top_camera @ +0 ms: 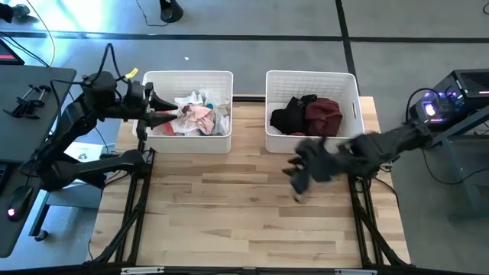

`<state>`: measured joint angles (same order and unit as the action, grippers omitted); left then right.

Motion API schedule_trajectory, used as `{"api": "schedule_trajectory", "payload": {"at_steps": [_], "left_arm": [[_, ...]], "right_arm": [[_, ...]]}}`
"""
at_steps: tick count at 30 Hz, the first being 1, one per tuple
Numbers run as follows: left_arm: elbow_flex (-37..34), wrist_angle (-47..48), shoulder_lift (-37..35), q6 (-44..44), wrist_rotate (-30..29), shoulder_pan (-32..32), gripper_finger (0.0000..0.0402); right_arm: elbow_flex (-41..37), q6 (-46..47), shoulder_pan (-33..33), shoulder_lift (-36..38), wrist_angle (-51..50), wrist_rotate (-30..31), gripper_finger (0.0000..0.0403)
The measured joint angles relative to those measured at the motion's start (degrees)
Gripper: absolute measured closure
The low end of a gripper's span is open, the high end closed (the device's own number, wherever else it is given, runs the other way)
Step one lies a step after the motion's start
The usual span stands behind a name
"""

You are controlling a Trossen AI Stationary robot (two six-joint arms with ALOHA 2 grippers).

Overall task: Sort clothes
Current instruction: Return to Home Position

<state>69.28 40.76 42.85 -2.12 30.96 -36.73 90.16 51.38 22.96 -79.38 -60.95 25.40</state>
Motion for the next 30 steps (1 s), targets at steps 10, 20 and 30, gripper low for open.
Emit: {"api": "schedule_trajectory", "payload": {"at_steps": [10, 20, 30], "left_arm": [[0.0, -16.2, 2.2, -20.6, -0.2, 0.0, 0.0248], [0.0, -22.0, 3.4, -31.2, -3.1, 0.0, 0.0248], [0.0, -20.9, 3.4, -33.7, -6.7, 0.0, 0.0248]], "right_arm": [[-23.0, 13.1, 24.4, 18.1, 8.3, 17.6, 0.0381], [-56.6, -6.7, 34.7, 39.2, 46.8, 19.9, 0.0401], [-79.8, -27.7, 35.1, 59.0, 75.7, 13.7, 0.0402]]}}
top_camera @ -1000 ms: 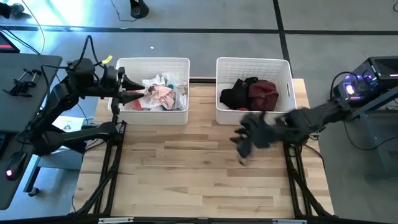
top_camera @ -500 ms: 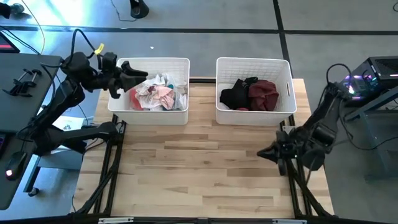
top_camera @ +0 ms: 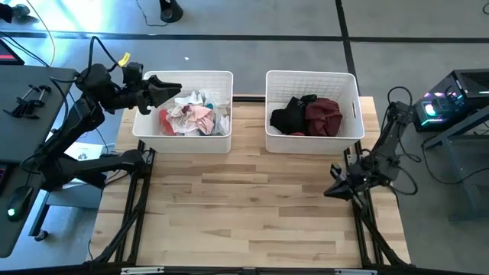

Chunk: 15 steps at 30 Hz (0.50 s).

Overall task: Sort clothes
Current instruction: Return to Home Position

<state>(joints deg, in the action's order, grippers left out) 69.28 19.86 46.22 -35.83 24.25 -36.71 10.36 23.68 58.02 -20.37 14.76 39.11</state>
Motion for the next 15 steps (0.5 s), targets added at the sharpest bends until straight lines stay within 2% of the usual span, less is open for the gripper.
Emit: {"api": "schedule_trajectory", "payload": {"at_steps": [6, 11, 15], "left_arm": [[0.0, 0.0, -0.2, -2.2, 0.0, 0.0, 0.0248], [0.0, -0.1, -0.6, -2.6, 0.0, 0.0, 0.0248], [0.0, 0.1, -0.7, -2.5, 0.0, 0.0, 0.0248]], "right_arm": [[-4.6, -11.6, -0.7, 11.9, 1.6, -0.2, 0.0403], [-7.7, -19.1, -3.9, 20.5, 3.9, -7.2, 0.0403], [-9.7, -21.0, -8.1, 20.0, 5.7, -9.8, 0.0403]]}}
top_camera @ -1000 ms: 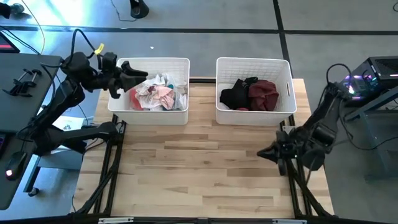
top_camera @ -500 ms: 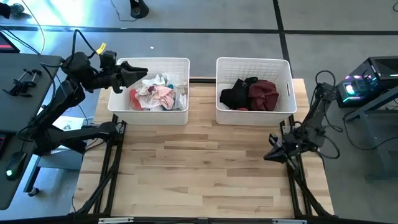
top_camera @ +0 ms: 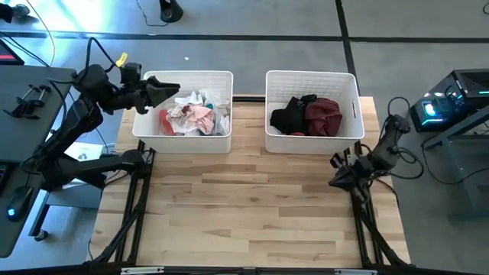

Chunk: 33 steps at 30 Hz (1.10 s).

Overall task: Sort clothes
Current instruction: Return to Home Position

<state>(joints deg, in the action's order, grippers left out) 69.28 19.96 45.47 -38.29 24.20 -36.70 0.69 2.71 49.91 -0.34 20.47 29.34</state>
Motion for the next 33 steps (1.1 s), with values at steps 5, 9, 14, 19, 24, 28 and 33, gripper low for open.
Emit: {"api": "schedule_trajectory", "payload": {"at_steps": [5, 9, 14, 19, 24, 28, 33], "left_arm": [[0.0, 1.0, 0.0, 1.7, -0.1, 0.1, 0.0248], [0.0, 2.7, 0.2, 3.1, -1.8, 0.0, 0.0248], [0.0, 3.0, 0.3, 5.5, -3.7, 0.0, 0.0248], [0.0, 3.0, 0.2, 9.0, -3.8, 0.0, 0.0248], [0.0, 3.4, -0.4, 14.9, -3.8, 0.0, 0.0248], [0.0, 5.1, -0.6, 20.3, -3.8, 0.0, 0.0248], [0.0, 7.7, 0.2, 25.9, -3.8, 0.0, 0.0248]], "right_arm": [[-0.1, 1.2, -7.7, 0.1, -3.5, -1.2, 0.0403], [-0.1, 4.7, -14.7, 0.3, -6.5, -9.3, 0.0403], [-0.1, 10.1, -23.9, 0.2, -11.1, -18.6, 0.0403], [-0.1, 13.6, -29.8, 0.2, -12.6, -23.9, 0.0403], [-0.1, 19.4, -33.5, -0.2, -18.9, -24.2, 0.0403], [-0.1, 18.5, -36.1, -0.9, -18.0, -16.4, 0.0403], [-0.1, 17.6, -36.9, -0.9, -17.9, -15.8, 0.0403]]}}
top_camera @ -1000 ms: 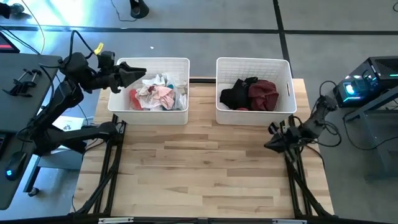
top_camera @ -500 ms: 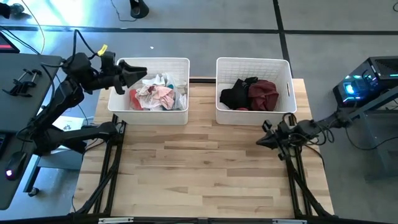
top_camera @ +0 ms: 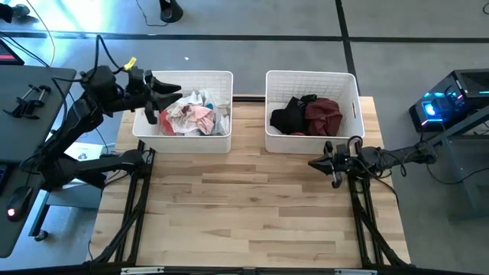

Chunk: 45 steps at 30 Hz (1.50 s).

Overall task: Sort clothes
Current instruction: Return to Home Position

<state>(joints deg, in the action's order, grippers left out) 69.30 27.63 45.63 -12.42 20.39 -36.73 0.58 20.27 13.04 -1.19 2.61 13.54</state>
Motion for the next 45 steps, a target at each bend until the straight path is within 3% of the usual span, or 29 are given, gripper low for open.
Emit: {"api": "schedule_trajectory", "payload": {"at_steps": [6, 12, 18, 23, 30, 38, 45], "left_arm": [[0.0, 0.8, 2.4, 7.3, 0.4, 0.0, 0.0248], [0.0, 0.7, 8.0, 13.4, 7.0, 1.0, 0.0248], [0.0, 1.6, 14.5, 1.6, 7.7, 3.2, 0.0248], [0.0, 0.9, 19.0, -3.4, 7.6, 3.0, 0.0248], [0.0, -10.1, 23.0, -6.9, 7.3, 3.6, 0.0248], [-1.4, -18.2, 19.7, 0.0, 7.6, 8.1, 0.0248], [-19.0, -31.6, 4.7, 1.5, 4.7, 8.4, 0.0248]], "right_arm": [[0.0, 0.4, 0.0, 0.0, 0.0, 0.0, 0.0403], [0.0, 0.3, 0.0, 0.0, 0.0, 0.0, 0.0403], [0.0, 0.3, 0.0, 0.0, 0.0, 0.0, 0.0403], [0.0, 0.3, 0.0, 0.0, 0.0, 0.0, 0.0403], [0.0, 0.3, 0.0, 0.0, 0.0, 0.0, 0.0403], [0.0, 0.3, 0.0, 0.0, 0.0, 0.0, 0.0403], [0.0, 0.3, 0.0, 0.0, 0.0, 0.0, 0.0403]]}}
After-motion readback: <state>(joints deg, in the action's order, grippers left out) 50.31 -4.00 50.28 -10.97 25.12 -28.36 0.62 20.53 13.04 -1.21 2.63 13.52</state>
